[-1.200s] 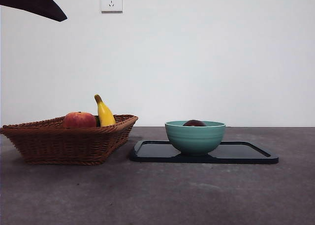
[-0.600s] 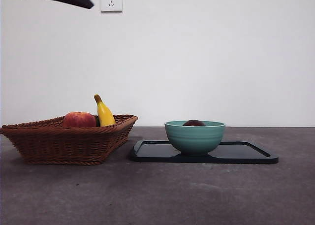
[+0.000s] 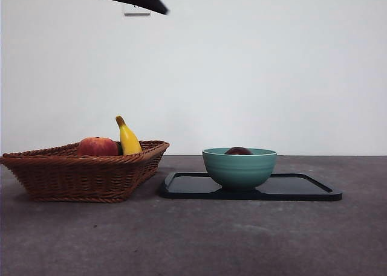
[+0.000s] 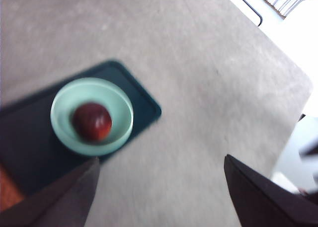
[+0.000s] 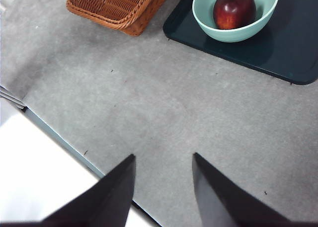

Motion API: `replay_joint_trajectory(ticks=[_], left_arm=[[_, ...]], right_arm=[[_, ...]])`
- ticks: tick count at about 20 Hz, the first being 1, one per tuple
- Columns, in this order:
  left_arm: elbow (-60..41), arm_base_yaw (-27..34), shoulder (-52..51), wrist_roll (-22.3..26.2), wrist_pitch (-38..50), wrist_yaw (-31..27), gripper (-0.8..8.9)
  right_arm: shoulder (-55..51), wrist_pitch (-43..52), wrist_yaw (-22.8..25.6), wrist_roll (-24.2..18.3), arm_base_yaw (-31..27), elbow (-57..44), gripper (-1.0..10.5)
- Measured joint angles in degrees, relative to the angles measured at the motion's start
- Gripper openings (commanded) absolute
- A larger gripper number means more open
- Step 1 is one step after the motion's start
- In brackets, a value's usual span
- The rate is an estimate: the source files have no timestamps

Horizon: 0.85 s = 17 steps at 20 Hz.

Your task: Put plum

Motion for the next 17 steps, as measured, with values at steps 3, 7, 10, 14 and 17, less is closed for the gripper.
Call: replay_joint_trajectory(ticks=[3, 7, 10, 14, 17], left_arm=[[7.82, -1.16, 10.10, 0.00, 0.20, -4.28, 4.06], [17.66, -1.92, 22.88, 0.09, -0.02, -11.10, 4.04], [23.58, -2.12, 30.16, 0.09, -0.11, -11.47, 4.04], [27.26, -2.80, 37.24, 0.11, 0.09, -11.87, 4.04], [27.26, -3.67, 40.70, 1.73, 0.07, -15.78, 4.04]], right_arm=[[0.00, -0.02, 0.00, 0.00, 0.00, 0.00, 1.8], [0.00, -0.02, 0.00, 0.04, 0.00, 0.00, 1.8], [0.00, -0.02, 0.00, 0.17, 0.00, 0.00, 1.8], [0.00, -0.04, -0.02, 0.20, 0.00, 0.00, 1.8], [0.00, -0.04, 0.00, 0.20, 0.00, 0.00, 1.8]])
